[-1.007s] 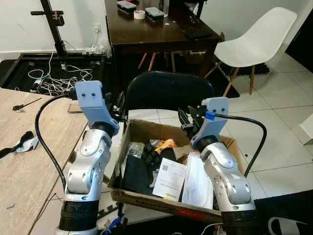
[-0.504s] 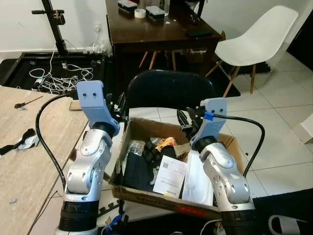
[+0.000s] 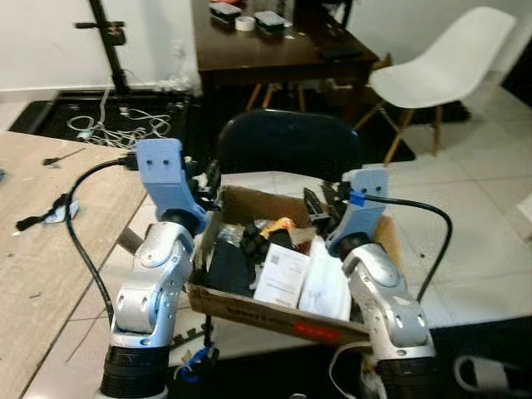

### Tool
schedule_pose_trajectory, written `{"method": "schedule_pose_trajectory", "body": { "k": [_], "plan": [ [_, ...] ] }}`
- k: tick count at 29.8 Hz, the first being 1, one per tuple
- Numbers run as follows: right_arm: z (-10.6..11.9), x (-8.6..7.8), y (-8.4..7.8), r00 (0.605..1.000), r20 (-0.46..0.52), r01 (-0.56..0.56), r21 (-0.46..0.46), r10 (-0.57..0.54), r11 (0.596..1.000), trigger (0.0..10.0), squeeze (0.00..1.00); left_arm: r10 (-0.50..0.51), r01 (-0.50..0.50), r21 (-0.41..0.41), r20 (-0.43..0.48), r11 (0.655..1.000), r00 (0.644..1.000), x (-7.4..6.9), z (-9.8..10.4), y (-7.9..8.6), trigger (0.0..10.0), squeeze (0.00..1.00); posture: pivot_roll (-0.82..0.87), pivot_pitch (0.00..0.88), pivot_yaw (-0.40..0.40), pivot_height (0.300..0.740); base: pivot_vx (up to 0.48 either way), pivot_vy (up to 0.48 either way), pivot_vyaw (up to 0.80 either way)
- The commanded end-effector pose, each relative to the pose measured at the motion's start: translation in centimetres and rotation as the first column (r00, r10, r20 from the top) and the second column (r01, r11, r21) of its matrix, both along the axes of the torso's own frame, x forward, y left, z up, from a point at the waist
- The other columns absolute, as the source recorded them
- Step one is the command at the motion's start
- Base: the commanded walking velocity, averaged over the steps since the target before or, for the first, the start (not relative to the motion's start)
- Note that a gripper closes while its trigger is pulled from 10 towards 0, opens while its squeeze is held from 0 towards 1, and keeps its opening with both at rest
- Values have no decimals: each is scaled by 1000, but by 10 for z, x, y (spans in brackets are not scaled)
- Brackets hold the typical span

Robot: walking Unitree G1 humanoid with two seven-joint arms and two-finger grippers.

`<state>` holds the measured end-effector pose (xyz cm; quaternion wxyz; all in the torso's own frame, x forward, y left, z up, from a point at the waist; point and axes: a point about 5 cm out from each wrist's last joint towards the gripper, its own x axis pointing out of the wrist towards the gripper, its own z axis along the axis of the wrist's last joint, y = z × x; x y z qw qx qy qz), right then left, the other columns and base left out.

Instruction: Picking trash to rubbish bin

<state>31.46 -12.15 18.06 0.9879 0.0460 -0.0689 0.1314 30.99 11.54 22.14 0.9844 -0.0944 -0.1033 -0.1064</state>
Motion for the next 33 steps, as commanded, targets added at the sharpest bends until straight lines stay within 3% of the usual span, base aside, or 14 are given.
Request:
{"method": "schedule_pose_trajectory", "body": {
  "k": [1,33],
  "plan": [
    [-1,-2,3,1000,1,-13,11,13,1000,10000,0,9,-9,4,-4,1000,1000,-2,0,3,10000,0,50,118,-11,740,-266,0,0],
    [-7,-4,4,1000,-18,-5,25,6,1000,10000,0,-23,23,21,-18,1000,1000,-3,0,0,10000,0,62,123,5,740,-266,0,0]
  ]
}}
